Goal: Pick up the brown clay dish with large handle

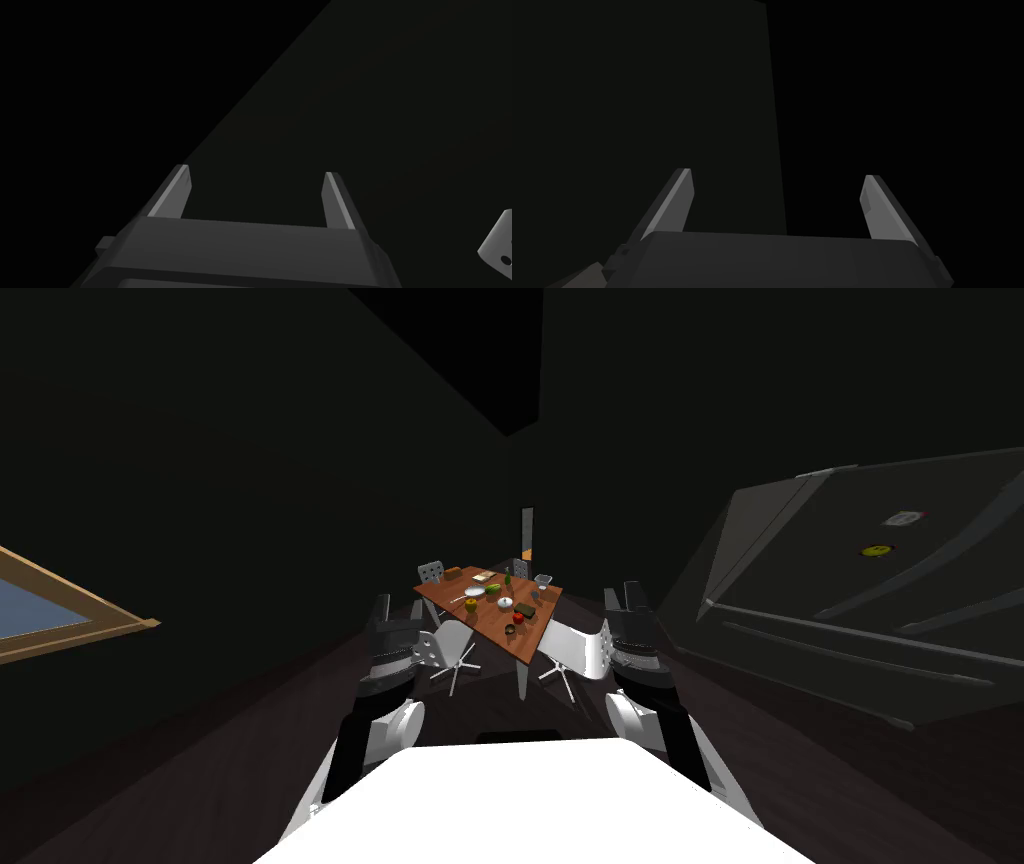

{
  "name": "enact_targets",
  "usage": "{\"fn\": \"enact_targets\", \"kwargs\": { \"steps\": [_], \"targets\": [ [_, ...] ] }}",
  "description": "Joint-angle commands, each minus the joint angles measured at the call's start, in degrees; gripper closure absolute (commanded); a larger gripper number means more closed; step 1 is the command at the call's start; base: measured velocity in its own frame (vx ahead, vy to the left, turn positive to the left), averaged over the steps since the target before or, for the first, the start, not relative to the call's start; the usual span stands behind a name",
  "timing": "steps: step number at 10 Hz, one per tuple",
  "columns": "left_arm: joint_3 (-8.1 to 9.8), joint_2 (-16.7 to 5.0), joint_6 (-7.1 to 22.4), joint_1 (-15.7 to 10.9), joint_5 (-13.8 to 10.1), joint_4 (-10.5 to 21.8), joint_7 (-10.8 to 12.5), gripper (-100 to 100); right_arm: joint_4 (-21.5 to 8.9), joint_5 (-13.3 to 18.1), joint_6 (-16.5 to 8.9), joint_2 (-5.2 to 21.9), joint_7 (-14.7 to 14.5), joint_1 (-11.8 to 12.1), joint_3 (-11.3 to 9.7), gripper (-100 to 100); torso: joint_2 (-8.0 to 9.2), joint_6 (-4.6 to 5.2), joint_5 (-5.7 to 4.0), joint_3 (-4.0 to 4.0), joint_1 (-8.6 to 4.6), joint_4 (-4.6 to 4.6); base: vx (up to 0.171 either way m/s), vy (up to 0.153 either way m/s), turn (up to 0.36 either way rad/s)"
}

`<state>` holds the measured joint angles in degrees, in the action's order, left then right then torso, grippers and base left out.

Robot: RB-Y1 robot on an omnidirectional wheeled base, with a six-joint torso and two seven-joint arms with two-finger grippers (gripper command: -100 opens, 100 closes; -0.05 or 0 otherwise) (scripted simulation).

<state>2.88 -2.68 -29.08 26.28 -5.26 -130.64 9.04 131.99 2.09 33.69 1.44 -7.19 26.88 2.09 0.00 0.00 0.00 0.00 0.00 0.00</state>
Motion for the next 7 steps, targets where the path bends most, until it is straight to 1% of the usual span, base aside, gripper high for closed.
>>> {"fn": "enact_targets", "kwargs": {
  "steps": [1,2,5,6,7],
  "targets": [
    [-0.34,-1.78,1.71,-1.12,-0.47,1.73,0.2,-100,0.0,0.0,0.0,0.0,0.0,0.0,0.0,0,0.0,0.0,0.0,0.0,0.0,0.0,0.008,0.007,-0.085],
    [-0.71,-2.77,3.51,-2.27,-0.97,3.55,0.42,-100,0.0,0.0,0.0,0.0,0.0,0.0,0.0,0,-0.05,0.03,0.01,-0.03,0.04,-0.01,0.023,0.019,-0.182],
    [-1.48,-3.85,7.15,-4.51,-1.98,7.11,0.87,-100,0.0,0.0,0.0,0.0,0.0,0.0,0.0,0,-0.11,0.01,0.02,-0.07,0.09,-0.03,0.024,0.022,-0.093],
    [-1.48,-3.85,7.15,-4.51,-1.98,7.11,0.87,-100,0.0,0.0,0.0,0.0,0.0,0.0,0.0,0,-0.11,0.01,0.02,-0.07,0.08,-0.03,0.016,0.011,-0.029],
    [-1.78,-4.12,8.56,-5.35,-2.38,8.48,1.04,-100,0.0,0.0,0.0,0.0,0.0,0.0,0.0,0,-0.09,0.0,0.01,-0.06,0.05,-0.02,0.014,0.009,-0.045]
  ]
}}
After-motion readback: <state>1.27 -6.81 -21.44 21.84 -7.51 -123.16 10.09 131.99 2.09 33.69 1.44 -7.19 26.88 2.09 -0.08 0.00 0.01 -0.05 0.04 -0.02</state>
